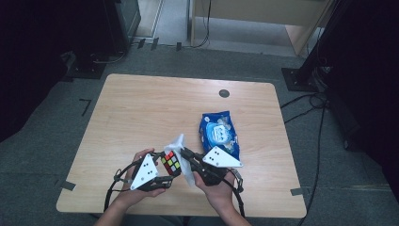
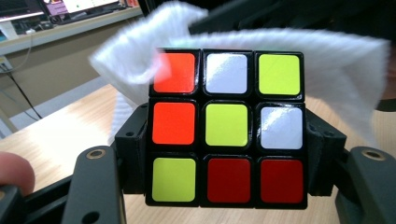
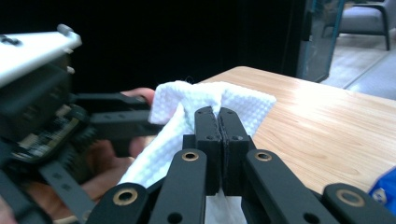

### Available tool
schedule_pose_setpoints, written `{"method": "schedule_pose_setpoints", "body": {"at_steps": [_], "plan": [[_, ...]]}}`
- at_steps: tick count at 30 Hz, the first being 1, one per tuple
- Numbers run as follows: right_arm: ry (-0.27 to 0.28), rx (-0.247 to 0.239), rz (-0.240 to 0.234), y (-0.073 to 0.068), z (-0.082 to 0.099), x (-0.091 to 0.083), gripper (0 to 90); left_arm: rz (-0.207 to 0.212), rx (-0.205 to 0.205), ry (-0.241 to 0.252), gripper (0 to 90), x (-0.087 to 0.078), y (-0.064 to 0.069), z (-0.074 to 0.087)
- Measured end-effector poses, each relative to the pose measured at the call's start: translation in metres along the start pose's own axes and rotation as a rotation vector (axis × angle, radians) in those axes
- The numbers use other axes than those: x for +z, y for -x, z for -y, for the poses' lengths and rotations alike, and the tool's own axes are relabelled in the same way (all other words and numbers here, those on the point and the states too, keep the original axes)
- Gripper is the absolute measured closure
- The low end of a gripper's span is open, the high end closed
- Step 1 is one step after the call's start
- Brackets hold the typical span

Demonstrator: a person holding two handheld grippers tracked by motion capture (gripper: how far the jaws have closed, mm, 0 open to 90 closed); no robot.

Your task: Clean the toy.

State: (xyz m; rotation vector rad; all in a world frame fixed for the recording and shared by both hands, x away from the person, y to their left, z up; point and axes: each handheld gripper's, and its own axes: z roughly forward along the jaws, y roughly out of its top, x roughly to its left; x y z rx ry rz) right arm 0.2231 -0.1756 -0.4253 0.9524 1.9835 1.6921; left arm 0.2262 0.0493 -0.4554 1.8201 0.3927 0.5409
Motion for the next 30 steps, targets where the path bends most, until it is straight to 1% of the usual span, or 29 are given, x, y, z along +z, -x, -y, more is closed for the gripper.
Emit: {"method": "schedule_pose_setpoints", "body": {"at_steps": [1, 2, 3, 4, 5, 6, 7, 8, 9, 10, 11, 12, 16, 18, 20, 21, 22, 23, 24, 25, 27, 28, 29, 30], "plan": [[0.000, 0.000, 0.000, 0.000, 0.000, 0.000, 89.4, -0.001, 0.001, 0.001, 34.2, -0.001, -0.001, 0.000], [-0.015, -0.019, 0.033, 0.004, 0.003, 0.002, 89.4, -0.003, -0.004, 0.003, 34.2, -0.003, -0.002, -0.001], [-0.024, -0.024, 0.049, 0.008, 0.006, 0.003, 89.4, -0.005, -0.005, 0.005, 34.2, -0.003, -0.002, -0.001], [-0.040, -0.022, 0.065, 0.011, 0.008, 0.005, 89.4, -0.006, -0.007, 0.012, 34.2, -0.004, -0.003, -0.001], [-0.070, -0.018, 0.080, 0.016, 0.011, 0.007, 89.4, -0.002, -0.017, 0.025, 34.2, -0.005, -0.004, -0.002], [-0.070, -0.018, 0.080, 0.016, 0.011, 0.007, 89.4, -0.002, -0.017, 0.025, 34.2, -0.005, -0.004, -0.002], [-0.110, 0.007, 0.106, 0.026, 0.020, 0.010, 89.4, -0.006, -0.028, 0.039, 34.2, -0.007, -0.006, -0.004], [-0.110, 0.007, 0.106, 0.026, 0.020, 0.010, 89.4, -0.006, -0.028, 0.039, 34.2, -0.007, -0.006, -0.004], [-0.137, 0.035, 0.123, 0.035, 0.028, 0.013, 89.3, -0.013, -0.030, 0.039, 34.2, -0.009, -0.009, -0.004], [-0.142, 0.044, 0.126, 0.038, 0.030, 0.013, 89.4, -0.013, -0.030, 0.039, 34.2, -0.009, -0.009, -0.004], [-0.142, 0.044, 0.126, 0.038, 0.030, 0.013, 89.4, -0.018, -0.034, 0.039, 34.2, -0.010, -0.011, -0.003], [-0.147, 0.049, 0.136, 0.041, 0.031, 0.013, 89.3, -0.027, -0.046, 0.035, 34.2, -0.011, -0.015, -0.002], [-0.131, 0.048, 0.138, 0.044, 0.028, 0.011, 88.5, -0.045, -0.053, 0.031, 34.2, -0.013, -0.020, 0.001], [-0.097, 0.061, 0.135, 0.045, 0.025, 0.009, 75.2, -0.060, -0.060, 0.028, 34.2, -0.013, -0.022, 0.003], [-0.075, 0.092, 0.129, 0.046, 0.023, 0.008, 60.5, -0.066, -0.057, 0.023, 34.2, -0.013, -0.022, 0.003], [-0.066, 0.117, 0.121, 0.045, 0.021, 0.007, 55.3, -0.068, -0.057, 0.022, 34.2, -0.012, -0.022, 0.004], [-0.055, 0.137, 0.105, 0.044, 0.018, 0.006, 51.3, -0.071, -0.059, 0.023, 34.2, -0.012, -0.022, 0.004], [-0.043, 0.163, 0.077, 0.042, 0.016, 0.005, 48.2, -0.077, -0.059, 0.020, 34.2, -0.011, -0.022, 0.004], [-0.043, 0.163, 0.077, 0.042, 0.016, 0.005, 48.2, -0.077, -0.059, 0.020, 34.2, -0.011, -0.022, 0.004], [-0.020, 0.223, 0.015, 0.038, 0.011, 0.005, 41.5, -0.086, -0.064, 0.018, 34.2, -0.009, -0.021, 0.005], [-0.004, 0.280, -0.041, 0.032, 0.007, 0.005, 36.0, -0.091, -0.064, 0.014, 34.2, -0.008, -0.020, 0.005], [0.001, 0.300, -0.065, 0.028, 0.005, 0.005, 33.1, -0.098, -0.062, 0.010, 34.2, -0.007, -0.020, 0.006], [0.006, 0.313, -0.082, 0.024, 0.004, 0.006, 31.1, -0.114, -0.051, 0.004, 34.1, -0.005, -0.016, 0.006], [0.004, 0.324, -0.091, 0.020, 0.003, 0.007, 30.1, -0.114, -0.051, 0.004, 34.1, -0.005, -0.016, 0.006]]}}
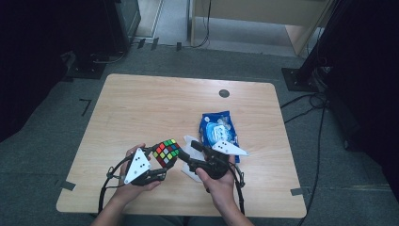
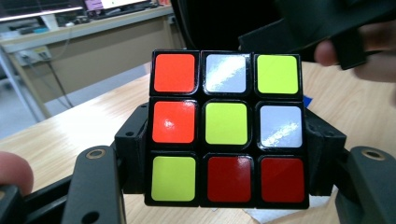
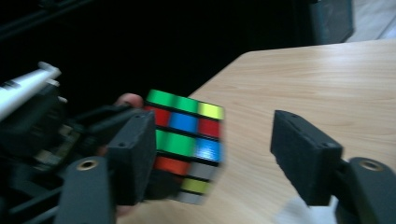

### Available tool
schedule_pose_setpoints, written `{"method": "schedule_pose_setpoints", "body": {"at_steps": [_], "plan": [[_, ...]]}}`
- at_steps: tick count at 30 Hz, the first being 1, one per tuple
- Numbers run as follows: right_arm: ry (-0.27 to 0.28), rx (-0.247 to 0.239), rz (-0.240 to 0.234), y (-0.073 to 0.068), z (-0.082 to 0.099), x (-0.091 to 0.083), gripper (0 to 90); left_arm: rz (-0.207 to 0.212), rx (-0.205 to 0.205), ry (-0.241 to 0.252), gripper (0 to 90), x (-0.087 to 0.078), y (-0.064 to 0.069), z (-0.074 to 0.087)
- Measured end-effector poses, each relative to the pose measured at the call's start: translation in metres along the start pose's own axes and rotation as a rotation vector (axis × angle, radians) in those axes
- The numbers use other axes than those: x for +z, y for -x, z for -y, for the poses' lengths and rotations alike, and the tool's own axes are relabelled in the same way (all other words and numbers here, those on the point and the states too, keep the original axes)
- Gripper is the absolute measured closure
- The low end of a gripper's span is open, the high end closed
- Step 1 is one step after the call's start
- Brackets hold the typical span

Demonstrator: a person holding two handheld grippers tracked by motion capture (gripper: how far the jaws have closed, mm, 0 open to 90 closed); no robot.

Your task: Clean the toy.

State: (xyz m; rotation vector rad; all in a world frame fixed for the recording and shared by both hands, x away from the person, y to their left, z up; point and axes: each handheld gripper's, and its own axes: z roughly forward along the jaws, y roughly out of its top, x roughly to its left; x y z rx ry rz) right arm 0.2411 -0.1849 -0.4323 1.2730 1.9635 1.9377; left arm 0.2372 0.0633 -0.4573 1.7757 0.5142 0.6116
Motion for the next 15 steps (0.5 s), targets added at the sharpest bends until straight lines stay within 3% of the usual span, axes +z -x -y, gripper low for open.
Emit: {"method": "schedule_pose_setpoints", "body": {"at_steps": [5, 7, 15], "plan": [[-0.016, 0.030, -0.017, -0.011, 0.006, 0.007, 25.2, -0.021, 0.029, -0.005, 34.2, 0.005, 0.011, 0.000], [-0.039, 0.046, 0.025, -0.011, 0.011, 0.013, 24.2, -0.032, 0.029, 0.005, 34.2, 0.006, 0.015, -0.001], [-0.064, 0.139, -0.002, -0.004, 0.017, 0.017, 32.7, -0.019, 0.030, 0.009, 34.1, 0.009, 0.021, -0.001]]}}
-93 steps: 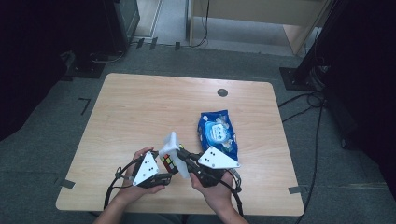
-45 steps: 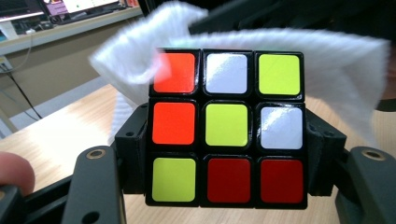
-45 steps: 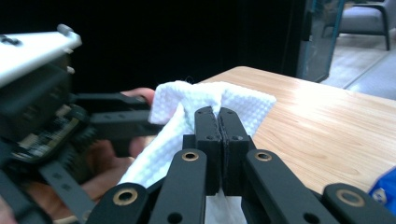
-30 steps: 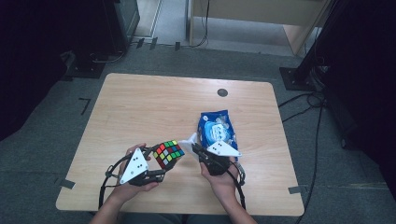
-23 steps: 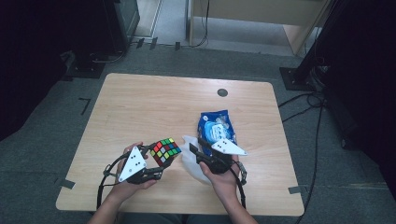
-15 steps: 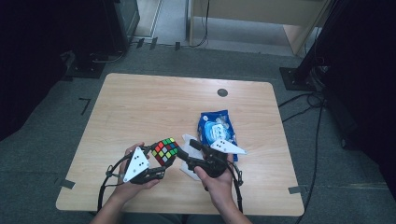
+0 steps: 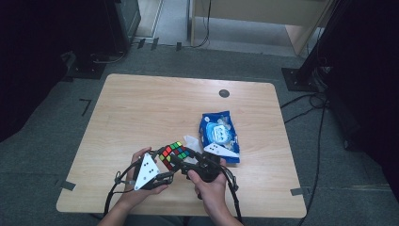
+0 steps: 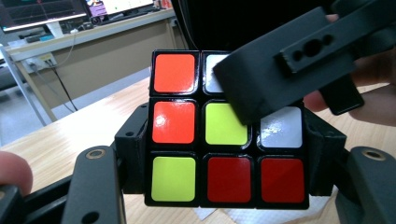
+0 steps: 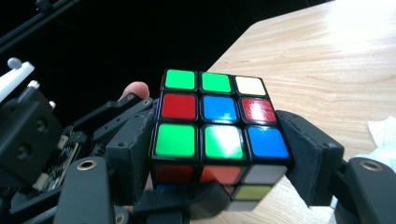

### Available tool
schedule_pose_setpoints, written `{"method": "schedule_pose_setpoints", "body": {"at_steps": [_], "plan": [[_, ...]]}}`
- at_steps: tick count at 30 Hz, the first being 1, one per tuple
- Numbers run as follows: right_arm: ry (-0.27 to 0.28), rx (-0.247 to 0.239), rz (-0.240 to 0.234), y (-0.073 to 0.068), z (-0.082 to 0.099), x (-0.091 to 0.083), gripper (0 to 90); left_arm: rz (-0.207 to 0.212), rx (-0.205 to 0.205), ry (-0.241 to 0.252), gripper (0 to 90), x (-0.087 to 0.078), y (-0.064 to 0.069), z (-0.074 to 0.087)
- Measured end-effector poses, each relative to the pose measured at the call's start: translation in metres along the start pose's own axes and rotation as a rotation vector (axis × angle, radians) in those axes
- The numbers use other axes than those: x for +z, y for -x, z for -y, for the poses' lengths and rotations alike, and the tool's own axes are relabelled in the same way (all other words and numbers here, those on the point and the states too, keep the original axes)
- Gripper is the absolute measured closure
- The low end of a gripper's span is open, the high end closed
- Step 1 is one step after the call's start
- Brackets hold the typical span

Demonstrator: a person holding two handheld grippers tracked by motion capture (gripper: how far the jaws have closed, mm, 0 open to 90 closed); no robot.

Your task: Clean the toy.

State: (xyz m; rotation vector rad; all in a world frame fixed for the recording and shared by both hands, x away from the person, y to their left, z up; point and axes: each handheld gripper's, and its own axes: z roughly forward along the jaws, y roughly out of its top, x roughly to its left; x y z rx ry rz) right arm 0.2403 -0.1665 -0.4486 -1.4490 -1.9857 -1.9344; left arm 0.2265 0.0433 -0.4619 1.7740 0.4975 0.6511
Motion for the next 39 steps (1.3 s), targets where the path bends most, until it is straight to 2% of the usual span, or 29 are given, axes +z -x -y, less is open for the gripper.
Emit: {"method": "schedule_pose_setpoints", "body": {"at_steps": [4, 17, 22, 26, 31, 34, 37, 39], "plan": [[-0.005, 0.035, -0.005, 0.001, -0.001, -0.003, 34.6, 0.016, -0.006, -0.001, 34.1, 0.001, 0.000, 0.001], [-0.014, 0.023, 0.023, 0.002, -0.003, -0.006, 34.8, 0.026, 0.020, -0.032, 32.6, 0.006, 0.001, 0.004], [0.028, 0.045, 0.002, 0.003, -0.008, -0.011, 34.8, 0.023, 0.025, -0.051, 33.1, 0.007, 0.001, 0.007], [0.029, 0.062, -0.008, 0.002, -0.007, -0.011, 34.8, 0.020, 0.006, -0.019, 33.6, 0.005, 0.001, 0.005], [0.024, 0.083, -0.041, 0.004, -0.007, -0.010, 34.6, 0.014, 0.024, -0.013, 34.2, 0.002, 0.000, 0.005], [0.025, 0.049, -0.066, 0.008, -0.009, -0.008, 32.8, 0.038, 0.011, -0.021, 34.3, 0.001, -0.005, 0.003], [0.043, 0.033, -0.077, 0.009, -0.012, -0.010, 32.8, 0.034, 0.000, -0.020, 34.3, -0.001, -0.009, 0.004], [0.100, -0.012, -0.104, 0.012, -0.016, -0.015, 31.7, 0.023, -0.028, -0.029, 34.2, -0.004, -0.020, 0.003]]}}
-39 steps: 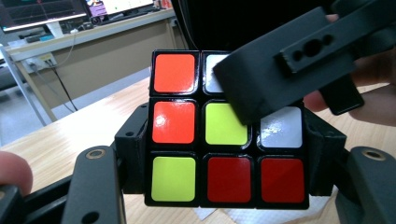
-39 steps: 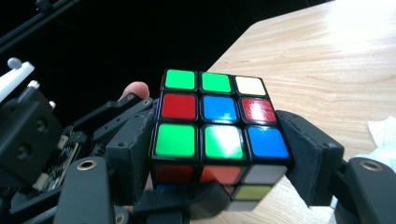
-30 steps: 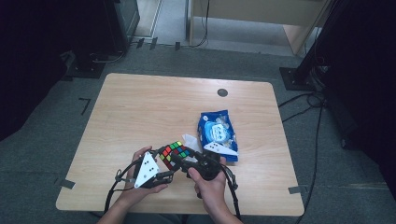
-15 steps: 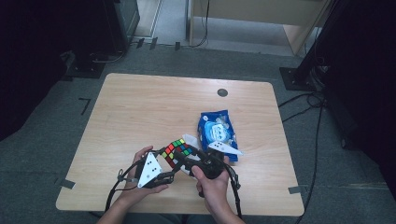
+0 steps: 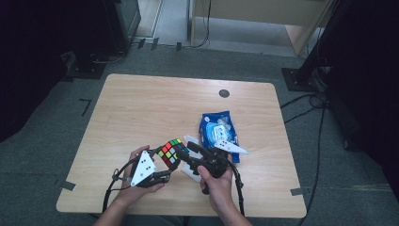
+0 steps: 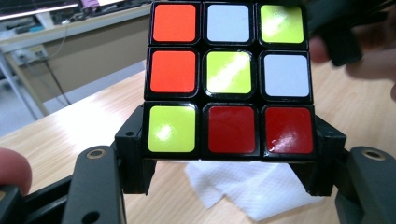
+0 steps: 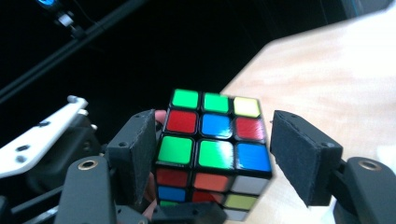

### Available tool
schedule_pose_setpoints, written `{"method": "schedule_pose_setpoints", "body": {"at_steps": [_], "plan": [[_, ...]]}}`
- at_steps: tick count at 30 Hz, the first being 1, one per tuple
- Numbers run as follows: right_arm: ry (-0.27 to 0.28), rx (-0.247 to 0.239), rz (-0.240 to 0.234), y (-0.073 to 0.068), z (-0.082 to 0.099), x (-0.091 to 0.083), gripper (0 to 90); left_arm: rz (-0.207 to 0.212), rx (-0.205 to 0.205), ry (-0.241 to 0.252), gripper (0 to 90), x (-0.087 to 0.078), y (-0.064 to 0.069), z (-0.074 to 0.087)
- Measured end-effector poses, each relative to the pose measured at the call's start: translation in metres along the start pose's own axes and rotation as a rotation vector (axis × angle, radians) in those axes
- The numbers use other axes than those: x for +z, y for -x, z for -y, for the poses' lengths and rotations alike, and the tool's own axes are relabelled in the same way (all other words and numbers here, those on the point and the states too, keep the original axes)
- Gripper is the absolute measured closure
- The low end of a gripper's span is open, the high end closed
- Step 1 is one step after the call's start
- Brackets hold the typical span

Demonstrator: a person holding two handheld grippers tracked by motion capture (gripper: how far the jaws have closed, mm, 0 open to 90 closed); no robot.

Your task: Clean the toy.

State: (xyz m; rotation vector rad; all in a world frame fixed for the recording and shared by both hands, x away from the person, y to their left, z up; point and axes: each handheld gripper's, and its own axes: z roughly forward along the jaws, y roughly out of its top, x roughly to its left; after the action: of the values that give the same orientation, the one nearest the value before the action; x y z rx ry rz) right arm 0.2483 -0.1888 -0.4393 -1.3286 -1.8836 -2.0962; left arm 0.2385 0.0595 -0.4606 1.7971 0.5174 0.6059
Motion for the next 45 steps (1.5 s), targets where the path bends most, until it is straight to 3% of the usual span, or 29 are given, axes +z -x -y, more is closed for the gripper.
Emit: {"method": "schedule_pose_setpoints", "body": {"at_steps": [5, 8, 10, 13, 14, 15, 16, 17, 18, 19, 20, 22, 23, 26, 35, 45], "plan": [[0.066, -0.172, 0.057, 0.010, -0.004, -0.009, 32.8, -0.024, -0.086, -0.013, 34.3, -0.010, -0.026, -0.002], [0.060, -0.216, 0.072, 0.015, -0.002, -0.008, 32.8, -0.023, -0.127, -0.018, 34.3, -0.014, -0.034, -0.003], [0.039, -0.274, 0.071, 0.021, 0.005, -0.003, 32.7, -0.016, -0.162, -0.043, 34.3, -0.016, -0.042, -0.005], [0.011, -0.341, 0.072, 0.022, 0.015, 0.007, 32.6, -0.002, -0.164, -0.082, 34.3, -0.014, -0.045, -0.010], [0.011, -0.341, 0.072, 0.022, 0.015, 0.007, 32.6, -0.002, -0.164, -0.082, 34.3, -0.014, -0.045, -0.010], [-0.001, -0.404, 0.079, 0.021, 0.020, 0.012, 31.7, 0.007, -0.161, -0.097, 34.2, -0.013, -0.046, -0.012], [-0.004, -0.437, 0.082, 0.020, 0.023, 0.014, 30.9, 0.020, -0.157, -0.127, 34.3, -0.009, -0.047, -0.016], [-0.004, -0.437, 0.082, 0.020, 0.023, 0.014, 30.9, 0.020, -0.157, -0.127, 34.3, -0.009, -0.047, -0.016], [-0.001, -0.464, 0.083, 0.019, 0.025, 0.016, 30.0, 0.025, -0.158, -0.143, 34.3, -0.008, -0.048, -0.018], [0.010, -0.523, 0.091, 0.018, 0.028, 0.020, 28.5, 0.033, -0.167, -0.152, 34.3, -0.007, -0.049, -0.019], [0.010, -0.523, 0.091, 0.018, 0.028, 0.020, 28.5, 0.039, -0.175, -0.157, 34.3, -0.006, -0.049, -0.020], [0.007, -0.608, 0.134, 0.017, 0.034, 0.024, 27.2, 0.043, -0.184, -0.174, 34.3, -0.005, -0.051, -0.019], [0.007, -0.608, 0.134, 0.017, 0.034, 0.024, 27.2, 0.045, -0.189, -0.181, 34.3, -0.004, -0.051, -0.019], [0.009, -0.706, 0.159, 0.014, 0.042, 0.027, 27.6, 0.069, -0.209, -0.198, 34.3, -0.003, -0.054, -0.020], [-0.012, -0.849, 0.192, 0.014, 0.053, 0.036, 26.3, 0.105, -0.248, -0.235, 34.3, 0.001, -0.054, -0.023], [0.002, -0.970, 0.239, 0.010, 0.059, 0.040, 26.6, 0.160, -0.244, -0.286, 34.2, 0.011, -0.041, -0.025]]}}
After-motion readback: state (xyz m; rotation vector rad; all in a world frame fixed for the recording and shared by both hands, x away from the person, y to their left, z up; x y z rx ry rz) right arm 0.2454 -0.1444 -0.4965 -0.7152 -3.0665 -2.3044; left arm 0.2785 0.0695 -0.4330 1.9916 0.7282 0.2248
